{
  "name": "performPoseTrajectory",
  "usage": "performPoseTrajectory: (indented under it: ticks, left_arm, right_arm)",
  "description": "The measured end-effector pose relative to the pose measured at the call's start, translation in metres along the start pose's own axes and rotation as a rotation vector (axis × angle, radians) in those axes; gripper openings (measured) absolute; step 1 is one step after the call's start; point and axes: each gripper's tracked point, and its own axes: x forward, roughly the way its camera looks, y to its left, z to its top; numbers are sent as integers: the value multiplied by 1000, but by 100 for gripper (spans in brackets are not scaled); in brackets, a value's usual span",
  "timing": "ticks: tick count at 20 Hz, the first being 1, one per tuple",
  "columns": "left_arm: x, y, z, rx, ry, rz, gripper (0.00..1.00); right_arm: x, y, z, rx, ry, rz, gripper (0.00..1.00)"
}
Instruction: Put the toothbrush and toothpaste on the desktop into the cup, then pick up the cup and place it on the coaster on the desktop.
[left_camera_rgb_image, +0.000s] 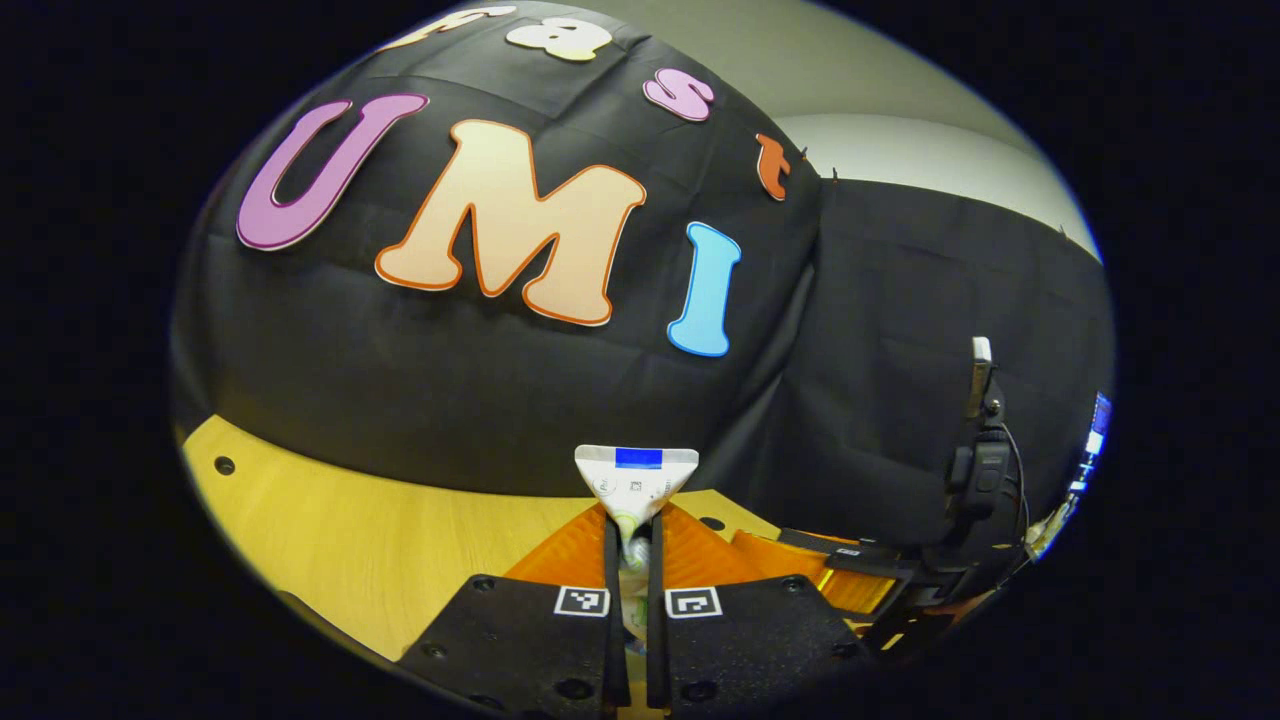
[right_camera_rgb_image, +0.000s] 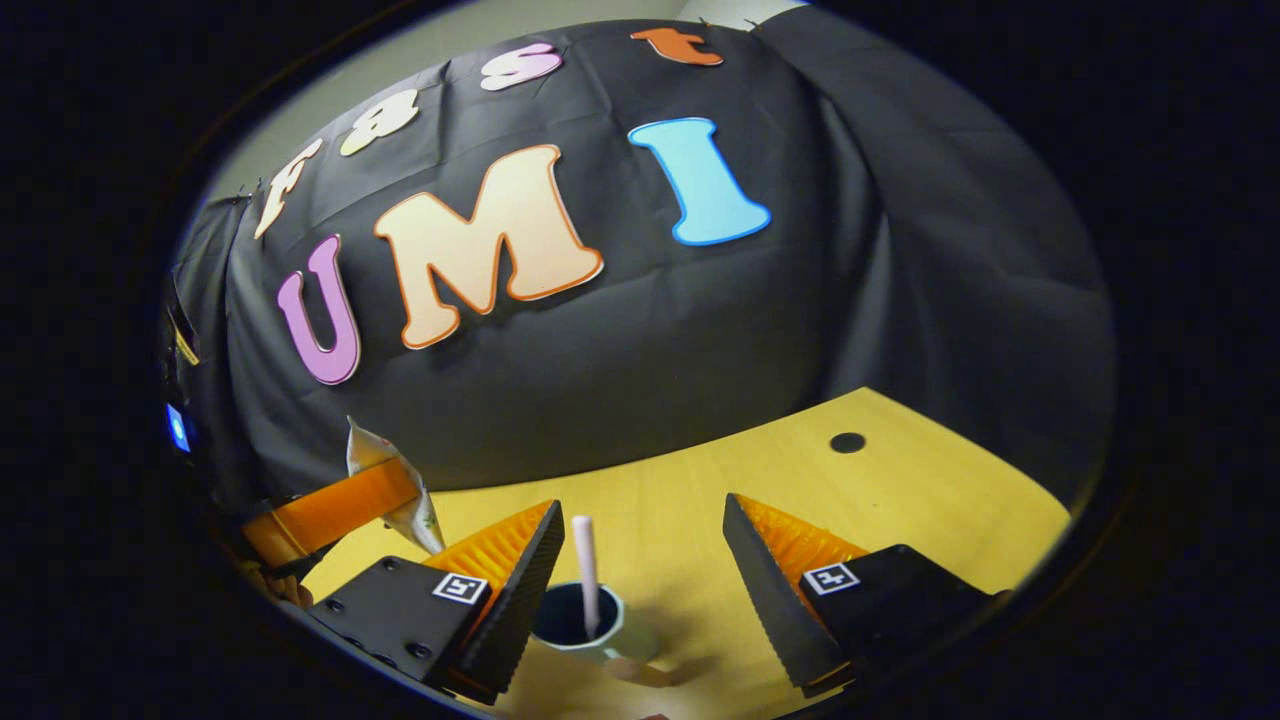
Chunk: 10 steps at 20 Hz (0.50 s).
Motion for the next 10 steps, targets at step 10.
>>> performPoseTrajectory:
  ticks: [10]
  left_arm:
    - [-5, -8, -63, 111, 90, -57, 9]
  right_arm:
    - [-53, -68, -11, -18, 12, -150, 98]
